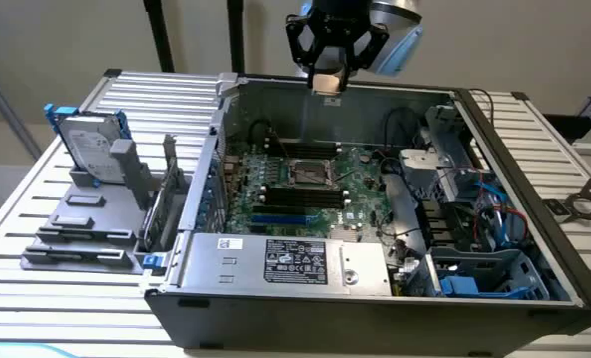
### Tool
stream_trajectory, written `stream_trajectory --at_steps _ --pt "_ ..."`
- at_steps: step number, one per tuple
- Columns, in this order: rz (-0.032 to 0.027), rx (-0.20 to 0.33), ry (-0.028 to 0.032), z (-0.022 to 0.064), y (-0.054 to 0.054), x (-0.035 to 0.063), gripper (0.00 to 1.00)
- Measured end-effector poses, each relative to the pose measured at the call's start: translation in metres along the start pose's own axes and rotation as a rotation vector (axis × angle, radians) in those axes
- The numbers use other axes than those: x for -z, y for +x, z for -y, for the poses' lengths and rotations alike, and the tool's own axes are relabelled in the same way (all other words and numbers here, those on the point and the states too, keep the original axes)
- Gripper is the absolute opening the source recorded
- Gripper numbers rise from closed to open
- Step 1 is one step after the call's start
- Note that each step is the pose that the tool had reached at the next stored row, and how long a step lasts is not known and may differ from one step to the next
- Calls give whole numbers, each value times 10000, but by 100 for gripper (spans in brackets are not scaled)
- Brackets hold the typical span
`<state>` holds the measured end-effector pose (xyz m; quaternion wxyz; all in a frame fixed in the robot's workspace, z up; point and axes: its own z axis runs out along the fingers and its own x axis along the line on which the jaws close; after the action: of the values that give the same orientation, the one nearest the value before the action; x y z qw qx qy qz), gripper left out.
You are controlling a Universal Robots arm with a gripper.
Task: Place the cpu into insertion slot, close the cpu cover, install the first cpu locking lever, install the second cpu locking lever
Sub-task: 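Place the cpu into insertion slot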
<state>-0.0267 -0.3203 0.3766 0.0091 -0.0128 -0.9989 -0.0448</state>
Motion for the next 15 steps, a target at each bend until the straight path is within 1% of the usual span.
stream_trajectory --at_steps 15 --pt "0 0 1 0 0 0 55"
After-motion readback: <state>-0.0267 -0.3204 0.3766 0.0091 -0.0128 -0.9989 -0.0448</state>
